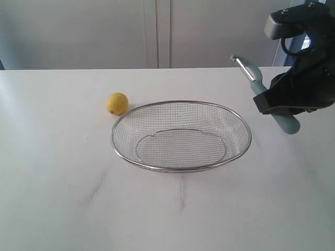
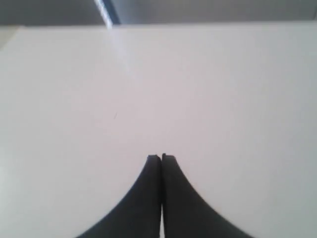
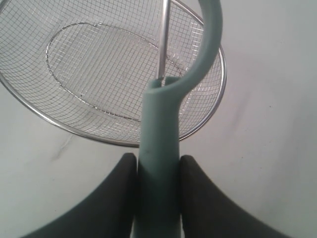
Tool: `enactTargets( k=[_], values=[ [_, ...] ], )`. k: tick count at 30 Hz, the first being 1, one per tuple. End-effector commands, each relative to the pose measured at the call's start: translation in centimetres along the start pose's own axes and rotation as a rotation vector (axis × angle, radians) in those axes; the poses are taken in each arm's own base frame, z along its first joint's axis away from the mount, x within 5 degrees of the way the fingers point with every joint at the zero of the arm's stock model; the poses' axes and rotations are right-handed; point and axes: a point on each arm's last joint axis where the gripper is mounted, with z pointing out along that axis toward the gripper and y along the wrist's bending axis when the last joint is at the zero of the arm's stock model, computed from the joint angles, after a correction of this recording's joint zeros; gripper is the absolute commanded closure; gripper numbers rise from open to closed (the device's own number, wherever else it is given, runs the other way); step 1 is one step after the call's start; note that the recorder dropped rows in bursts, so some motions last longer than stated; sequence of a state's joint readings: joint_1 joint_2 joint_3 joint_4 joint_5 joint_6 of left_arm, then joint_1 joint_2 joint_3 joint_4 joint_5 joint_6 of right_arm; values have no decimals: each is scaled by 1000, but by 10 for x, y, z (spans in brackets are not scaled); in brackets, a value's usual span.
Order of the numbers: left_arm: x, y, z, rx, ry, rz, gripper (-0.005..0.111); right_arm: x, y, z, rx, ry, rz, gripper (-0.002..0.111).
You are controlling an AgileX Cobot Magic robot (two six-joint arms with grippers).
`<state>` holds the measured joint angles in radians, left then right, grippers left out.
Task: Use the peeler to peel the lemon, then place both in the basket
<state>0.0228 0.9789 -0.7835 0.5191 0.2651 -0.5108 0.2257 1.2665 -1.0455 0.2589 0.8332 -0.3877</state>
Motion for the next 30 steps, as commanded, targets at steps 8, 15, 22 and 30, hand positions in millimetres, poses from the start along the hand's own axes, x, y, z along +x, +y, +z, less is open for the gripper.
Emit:
enactTargets(
  k=[8,15,22,30],
  values=[
    [-16,-79,26,729,417,300,107,-1,-1,-2,6,-18,7,108],
    [-30,-92,31,834,241,252,107,-1,-1,-2,6,-18,7,108],
    [-68,-128,69,849,399,383,107,-1,-1,-2,6,-18,7,108],
    [-111,-234,151,693,518,551,107,-1,-1,-2,6,-18,7,108]
  ],
)
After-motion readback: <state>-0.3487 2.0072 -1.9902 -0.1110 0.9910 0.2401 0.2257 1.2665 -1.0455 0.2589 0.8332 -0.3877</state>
